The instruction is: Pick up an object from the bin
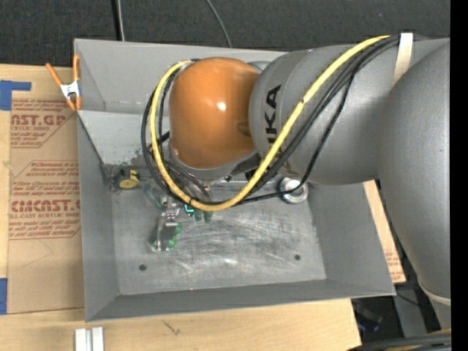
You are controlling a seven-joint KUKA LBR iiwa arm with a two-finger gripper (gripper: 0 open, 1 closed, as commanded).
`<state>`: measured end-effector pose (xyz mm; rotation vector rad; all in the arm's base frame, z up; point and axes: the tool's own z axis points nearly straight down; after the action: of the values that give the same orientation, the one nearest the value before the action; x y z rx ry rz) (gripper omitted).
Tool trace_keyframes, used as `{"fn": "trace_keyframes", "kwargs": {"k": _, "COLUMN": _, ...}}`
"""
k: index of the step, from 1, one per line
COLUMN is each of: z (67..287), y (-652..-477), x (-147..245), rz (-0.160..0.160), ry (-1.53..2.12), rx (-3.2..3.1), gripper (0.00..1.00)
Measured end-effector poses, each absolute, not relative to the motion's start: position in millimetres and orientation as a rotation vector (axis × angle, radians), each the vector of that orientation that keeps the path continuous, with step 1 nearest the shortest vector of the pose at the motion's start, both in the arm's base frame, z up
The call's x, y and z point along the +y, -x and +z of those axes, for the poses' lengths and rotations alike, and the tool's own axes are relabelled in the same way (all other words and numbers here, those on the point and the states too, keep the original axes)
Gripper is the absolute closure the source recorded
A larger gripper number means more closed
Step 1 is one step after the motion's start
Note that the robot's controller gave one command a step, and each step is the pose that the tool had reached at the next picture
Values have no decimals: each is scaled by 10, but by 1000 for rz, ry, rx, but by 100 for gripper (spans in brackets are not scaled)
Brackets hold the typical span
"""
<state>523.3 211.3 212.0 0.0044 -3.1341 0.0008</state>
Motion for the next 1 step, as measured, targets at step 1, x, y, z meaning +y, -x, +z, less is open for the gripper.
{"fn": "trace_keyframes", "kwargs": {"k": 1, "z": 1157, "y": -5042, "x": 1875, "rz": -6, "ry": -70, "rx": -3148, "gripper": 0}}
